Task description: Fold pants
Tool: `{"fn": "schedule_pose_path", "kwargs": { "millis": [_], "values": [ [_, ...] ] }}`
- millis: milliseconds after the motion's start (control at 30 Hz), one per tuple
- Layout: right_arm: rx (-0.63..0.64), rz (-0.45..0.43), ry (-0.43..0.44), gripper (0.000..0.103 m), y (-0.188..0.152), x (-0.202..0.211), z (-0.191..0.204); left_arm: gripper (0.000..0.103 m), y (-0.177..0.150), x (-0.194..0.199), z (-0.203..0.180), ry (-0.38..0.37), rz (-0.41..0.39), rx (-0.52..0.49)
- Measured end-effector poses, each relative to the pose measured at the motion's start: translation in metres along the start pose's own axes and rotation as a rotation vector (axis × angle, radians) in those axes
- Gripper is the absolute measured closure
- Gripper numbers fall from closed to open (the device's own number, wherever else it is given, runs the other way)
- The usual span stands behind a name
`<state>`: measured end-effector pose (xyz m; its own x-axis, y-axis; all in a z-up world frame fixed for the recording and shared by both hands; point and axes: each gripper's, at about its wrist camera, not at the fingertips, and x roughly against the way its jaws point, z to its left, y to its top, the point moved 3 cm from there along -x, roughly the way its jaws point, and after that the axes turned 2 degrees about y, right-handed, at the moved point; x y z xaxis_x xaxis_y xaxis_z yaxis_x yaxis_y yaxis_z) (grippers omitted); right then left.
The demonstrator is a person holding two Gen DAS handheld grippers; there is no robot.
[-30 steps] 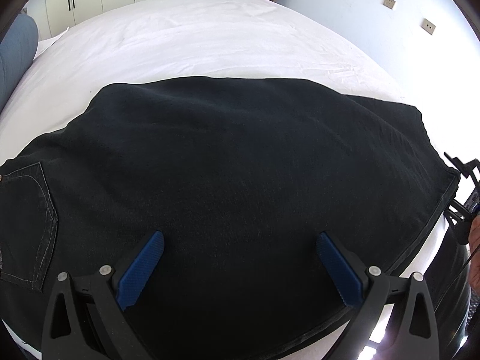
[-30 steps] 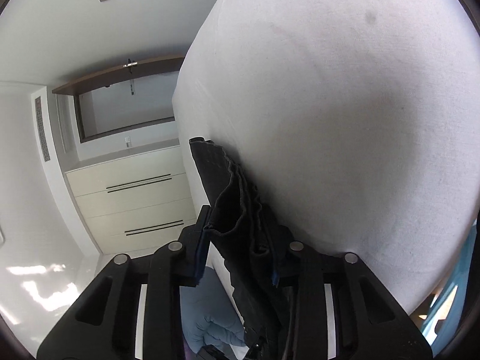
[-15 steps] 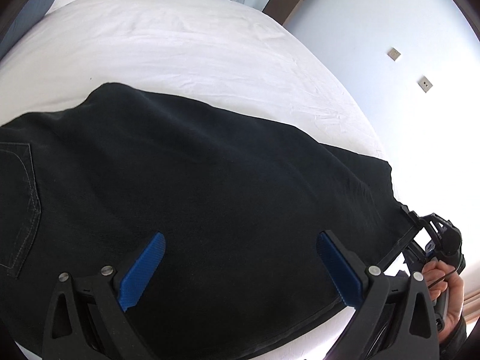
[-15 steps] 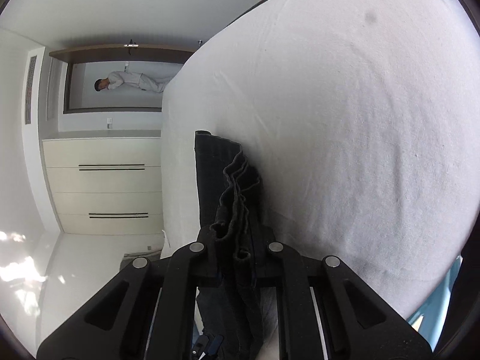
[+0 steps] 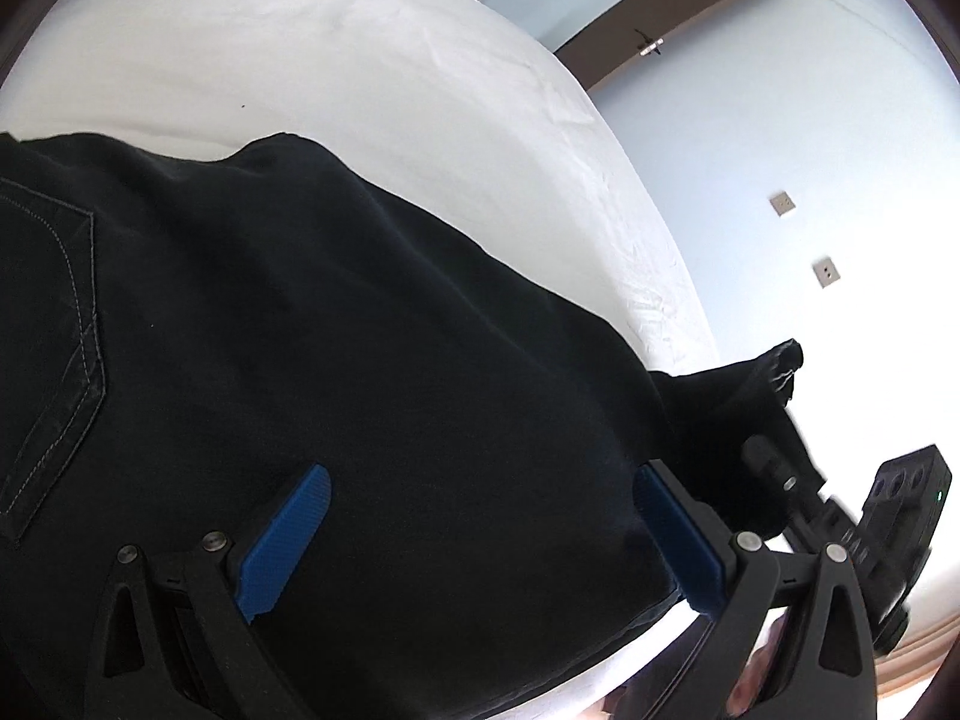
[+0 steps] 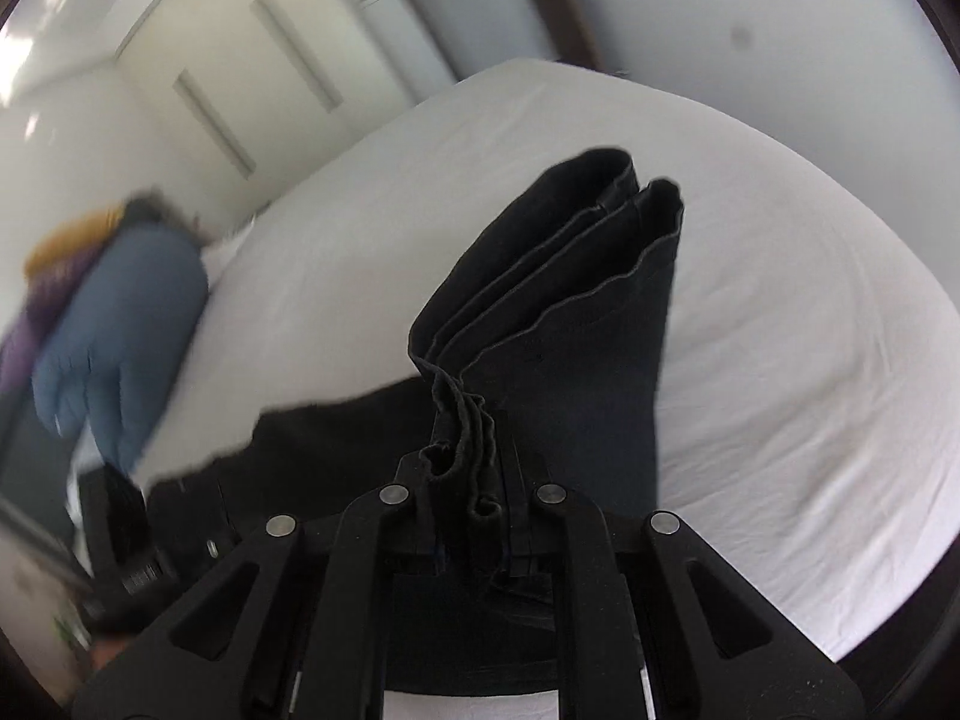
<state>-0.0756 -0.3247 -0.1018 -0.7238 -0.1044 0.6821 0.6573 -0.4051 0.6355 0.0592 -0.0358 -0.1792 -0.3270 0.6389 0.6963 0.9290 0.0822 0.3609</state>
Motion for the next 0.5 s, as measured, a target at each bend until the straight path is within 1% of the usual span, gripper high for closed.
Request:
{"fn": "schedule_pose_path", "kwargs": {
  "millis": [33,67,133,167,200,267,333,433,500],
  "values": [
    [0.093,0.041,-0.006,0.093,-0.011,-0.016,0.022,0.000,0.002,0.001,0.004,-0.014,0.004,0.022],
    [0.140,0.075,-0.008,0.093,-0.022,-0.028,0.035,0.000,0.004,0.000,0.006,-0.035,0.009,0.042],
    [0.135,0.151,-0.004,0.093,-0.046,-0.046,0.040,0.000,0.010,-0.003,0.006,-0.076,0.025,0.075],
    [0.127,0.174,-0.005,0.093,-0.057,-0.048,0.039,0.000,0.012,-0.004,0.005,-0.095,0.036,0.084],
    [0.131,0.184,-0.013,0.093,-0.058,-0.056,0.038,0.000,0.014,-0.007,0.001,-0.116,0.050,0.087],
    [0.146,0.180,-0.015,0.093,-0.063,-0.052,0.039,0.000,0.019,-0.014,-0.006,-0.142,0.072,0.087],
    [0.159,0.168,-0.020,0.093,-0.058,-0.050,0.043,0.000,0.022,-0.028,-0.017,-0.160,0.118,0.089],
    [0.203,0.147,-0.036,0.093,-0.064,-0.042,0.051,0.000,0.027,-0.045,-0.036,-0.163,0.182,0.049],
    [0.231,0.140,-0.036,0.093,-0.067,-0.038,0.059,0.000,0.028,-0.055,-0.048,-0.138,0.214,-0.001]
  ]
}}
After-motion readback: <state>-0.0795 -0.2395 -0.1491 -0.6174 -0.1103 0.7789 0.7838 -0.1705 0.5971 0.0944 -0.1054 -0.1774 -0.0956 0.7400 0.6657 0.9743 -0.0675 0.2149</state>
